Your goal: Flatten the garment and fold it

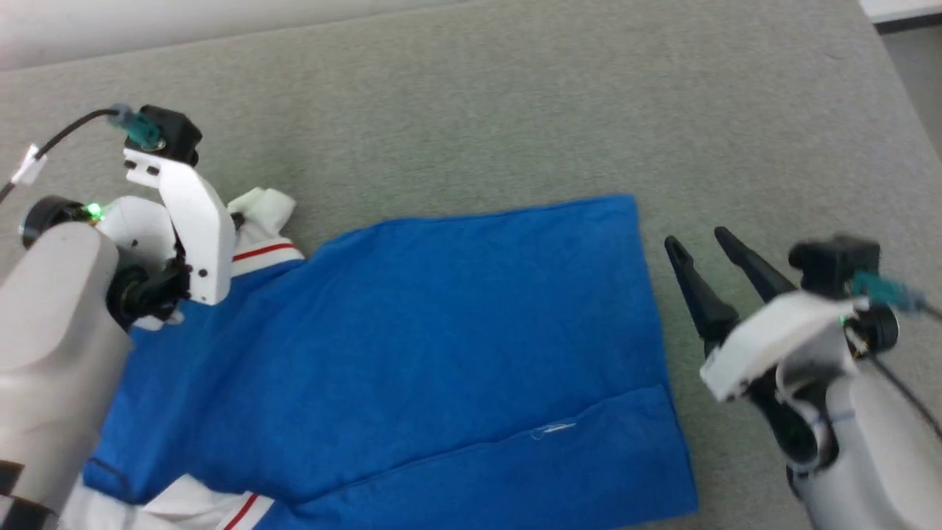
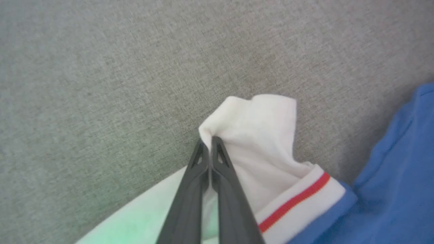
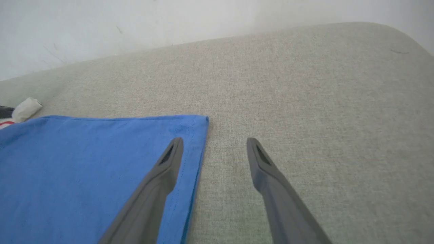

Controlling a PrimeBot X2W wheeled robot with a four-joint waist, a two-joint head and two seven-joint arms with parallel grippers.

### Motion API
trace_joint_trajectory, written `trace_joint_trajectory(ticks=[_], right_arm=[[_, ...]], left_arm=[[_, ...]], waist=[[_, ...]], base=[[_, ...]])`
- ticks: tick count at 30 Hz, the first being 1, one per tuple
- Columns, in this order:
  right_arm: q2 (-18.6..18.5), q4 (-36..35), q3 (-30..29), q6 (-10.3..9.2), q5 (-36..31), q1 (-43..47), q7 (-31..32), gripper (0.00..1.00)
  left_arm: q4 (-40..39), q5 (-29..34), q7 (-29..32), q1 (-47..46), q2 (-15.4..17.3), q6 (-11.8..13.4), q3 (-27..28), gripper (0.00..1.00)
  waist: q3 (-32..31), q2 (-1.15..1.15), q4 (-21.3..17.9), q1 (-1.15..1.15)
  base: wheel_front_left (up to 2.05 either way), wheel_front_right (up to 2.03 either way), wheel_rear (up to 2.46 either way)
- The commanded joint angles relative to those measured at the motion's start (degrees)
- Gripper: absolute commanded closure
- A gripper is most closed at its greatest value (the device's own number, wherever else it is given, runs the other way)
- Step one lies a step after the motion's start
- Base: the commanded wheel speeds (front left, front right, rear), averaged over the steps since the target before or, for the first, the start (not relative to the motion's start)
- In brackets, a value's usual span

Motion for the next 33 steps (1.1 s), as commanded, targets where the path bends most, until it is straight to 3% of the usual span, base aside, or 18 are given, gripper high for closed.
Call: trace_joint_trajectory(ticks=[1, 8, 17, 18, 19, 21, 25, 33], right_arm=[[-0.33, 0.94, 0.36, -0.03, 0.86, -1.90, 0.50, 0.00], [-3.22, 12.94, 4.34, -0.03, 6.98, -13.22, 10.32, 0.00], [-5.42, 27.33, 8.88, -0.03, 9.29, -22.39, 24.63, 0.00], [-5.19, 28.86, 9.11, -0.03, 9.69, -22.51, 26.56, 0.04], [-5.02, 30.09, 9.39, -0.03, 9.89, -22.57, 28.20, 0.50], [-4.68, 31.95, 9.83, -0.03, 10.61, -22.44, 31.20, 1.00], [-4.71, 31.29, 10.57, -0.03, 11.26, -22.94, 31.21, 1.00], [-8.58, 22.93, 10.93, -0.03, 5.17, -23.14, 13.70, 1.00]], left_arm=[[1.58, 0.12, -0.67, 2.49, -0.84, 0.63, -0.52, 1.00], [0.15, 1.03, -10.03, 1.21, -3.00, 0.90, 0.91, 1.00], [-3.34, 1.46, -14.19, 0.51, -4.23, 0.65, 0.57, 1.00], [-3.70, 1.36, -14.68, 0.62, -4.36, 0.60, 0.57, 1.00], [-3.98, 1.31, -14.96, 0.79, -4.36, 0.56, 0.51, 1.00], [-4.47, 1.39, -15.55, 1.15, -4.21, 0.53, 0.41, 1.00], [-5.06, 1.36, -17.23, 2.26, -3.56, 0.84, 0.80, 1.00], [-7.68, 2.11, -25.45, 6.37, -1.62, 4.10, 3.61, 1.00]], waist=[[-0.47, 0.00, 1.47, 0.00], [-0.24, 0.00, 5.27, 0.00], [0.98, 0.00, 8.50, 0.00], [0.98, 0.00, 8.75, 0.00], [0.97, 0.00, 8.91, 0.00], [0.88, 0.00, 9.17, 0.00], [-0.04, 0.00, 9.22, 0.00], [-5.56, 0.00, 9.63, 0.00]], base=[[0.00, 0.00, 0.00], [0.00, 0.00, 0.00], [0.00, 0.00, 0.00], [0.00, 0.00, 0.00], [0.00, 0.00, 0.00], [0.00, 0.00, 0.00], [0.00, 0.00, 0.00], [0.00, 0.00, 0.00]])
